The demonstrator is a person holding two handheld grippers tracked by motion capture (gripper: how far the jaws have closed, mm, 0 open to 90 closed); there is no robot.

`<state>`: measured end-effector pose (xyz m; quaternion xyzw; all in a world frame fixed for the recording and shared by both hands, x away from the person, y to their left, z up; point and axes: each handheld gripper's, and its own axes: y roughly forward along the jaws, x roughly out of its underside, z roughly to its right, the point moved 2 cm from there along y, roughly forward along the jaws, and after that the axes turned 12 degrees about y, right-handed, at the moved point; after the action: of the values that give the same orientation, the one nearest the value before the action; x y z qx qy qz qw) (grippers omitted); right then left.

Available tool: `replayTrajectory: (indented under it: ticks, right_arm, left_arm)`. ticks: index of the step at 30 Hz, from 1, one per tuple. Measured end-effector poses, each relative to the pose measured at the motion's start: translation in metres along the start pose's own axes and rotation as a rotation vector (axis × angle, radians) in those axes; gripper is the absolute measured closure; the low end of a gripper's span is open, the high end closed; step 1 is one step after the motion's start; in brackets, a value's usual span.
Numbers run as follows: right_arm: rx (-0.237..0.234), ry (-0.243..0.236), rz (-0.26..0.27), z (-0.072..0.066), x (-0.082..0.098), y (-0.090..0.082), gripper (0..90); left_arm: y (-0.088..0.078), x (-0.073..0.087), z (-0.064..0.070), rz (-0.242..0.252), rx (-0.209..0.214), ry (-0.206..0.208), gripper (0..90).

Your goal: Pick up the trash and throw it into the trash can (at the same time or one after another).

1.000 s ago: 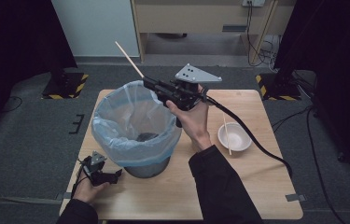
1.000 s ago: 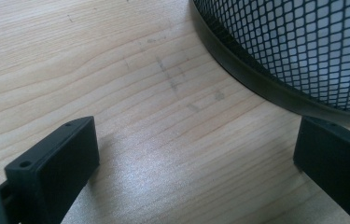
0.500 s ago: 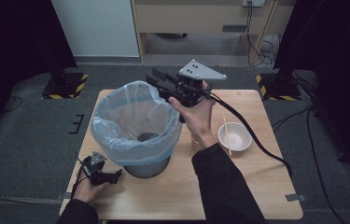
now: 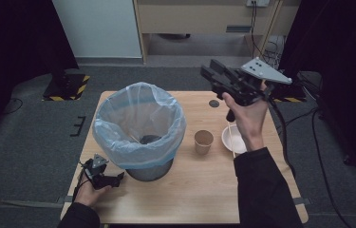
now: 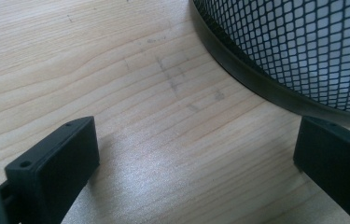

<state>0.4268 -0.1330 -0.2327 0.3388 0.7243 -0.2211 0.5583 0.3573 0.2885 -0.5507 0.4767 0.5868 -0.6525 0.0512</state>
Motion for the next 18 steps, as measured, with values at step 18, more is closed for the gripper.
replayTrajectory:
  ticks: [18]
  right_arm:
    - [0.370, 0.105, -0.185, 0.117, 0.120, -0.068, 53.5]
  left_arm:
    - [0.000, 0.000, 0.000, 0.000, 0.000, 0.000, 0.0]
